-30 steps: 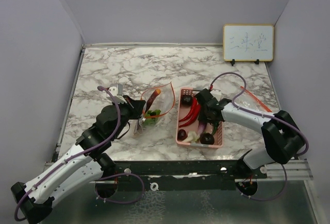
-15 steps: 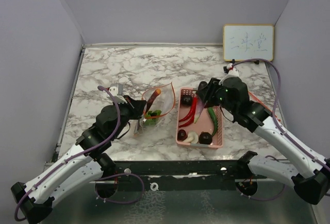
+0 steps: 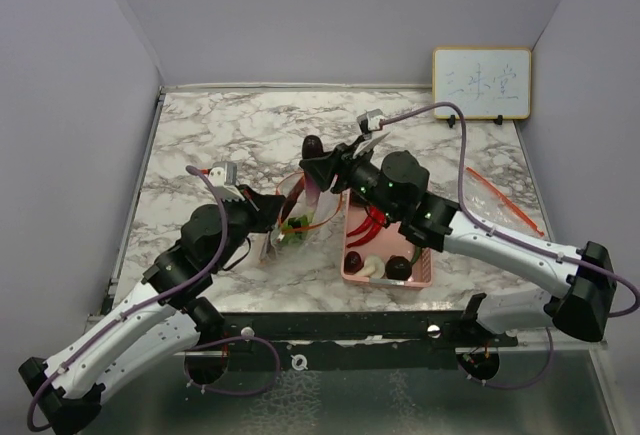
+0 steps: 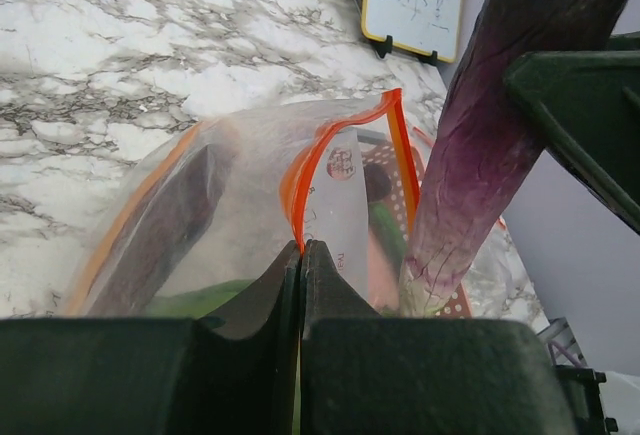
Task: Place the food in the zip-top bag and seal the zipper
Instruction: Place the fake vegetable in the zipper food storage bag.
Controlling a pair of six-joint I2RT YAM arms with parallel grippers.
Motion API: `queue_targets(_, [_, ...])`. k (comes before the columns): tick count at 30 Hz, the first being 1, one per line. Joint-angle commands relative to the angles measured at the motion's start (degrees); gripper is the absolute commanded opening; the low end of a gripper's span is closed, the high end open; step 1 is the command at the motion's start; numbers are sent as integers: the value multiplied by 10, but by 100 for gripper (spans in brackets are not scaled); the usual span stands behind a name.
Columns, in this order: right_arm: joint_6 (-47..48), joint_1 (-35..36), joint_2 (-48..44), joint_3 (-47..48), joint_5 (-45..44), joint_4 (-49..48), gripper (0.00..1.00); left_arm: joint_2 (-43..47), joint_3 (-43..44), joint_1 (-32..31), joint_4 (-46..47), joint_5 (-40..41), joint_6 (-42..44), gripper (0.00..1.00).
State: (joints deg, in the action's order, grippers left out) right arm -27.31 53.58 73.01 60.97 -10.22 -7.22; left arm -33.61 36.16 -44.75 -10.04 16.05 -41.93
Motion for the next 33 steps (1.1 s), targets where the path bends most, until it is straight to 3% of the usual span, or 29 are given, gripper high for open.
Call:
queue_targets(1, [71, 38, 20, -30, -122, -201, 3, 17, 26, 1, -4, -12, -7, 0])
queue_targets(7, [145, 96, 41, -106, -228, -320, 3, 26, 27, 0, -13, -5, -6, 0])
queue_targets(16, [268, 185, 52, -160, -295, -400, 8, 17, 29, 1, -12, 5, 4, 0])
queue_targets(22, [221, 205, 26, -166, -280, -319, 19, 2, 28, 1, -6, 13, 12, 0])
queue_targets(29, [147, 206, 25, -159, -235, -214, 20, -1, 27, 0, 1, 11, 11, 0])
queue_targets(33, [121, 206, 43, -167, -191, -200, 19, 1, 25, 1, 2, 12, 11, 0])
